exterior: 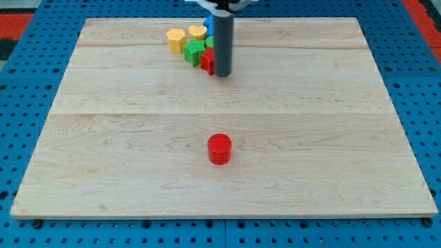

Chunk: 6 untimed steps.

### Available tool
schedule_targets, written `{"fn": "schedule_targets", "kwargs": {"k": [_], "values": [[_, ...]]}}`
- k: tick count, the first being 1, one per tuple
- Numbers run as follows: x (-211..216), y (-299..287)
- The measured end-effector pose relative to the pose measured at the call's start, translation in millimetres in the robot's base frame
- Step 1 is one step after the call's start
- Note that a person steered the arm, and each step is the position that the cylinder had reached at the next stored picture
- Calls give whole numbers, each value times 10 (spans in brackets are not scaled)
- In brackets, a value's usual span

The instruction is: Touch the red circle

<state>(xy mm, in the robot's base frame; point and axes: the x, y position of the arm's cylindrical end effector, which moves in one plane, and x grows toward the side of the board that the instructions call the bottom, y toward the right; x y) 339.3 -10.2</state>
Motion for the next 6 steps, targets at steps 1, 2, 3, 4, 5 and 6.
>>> {"fn": "schedule_targets", "kwargs": {"k": [1,2,3,4,5,6], "values": [[60,-157],[459,-156],[946,-156],[1419,-157],[1878,-375],[1992,-1182]]}}
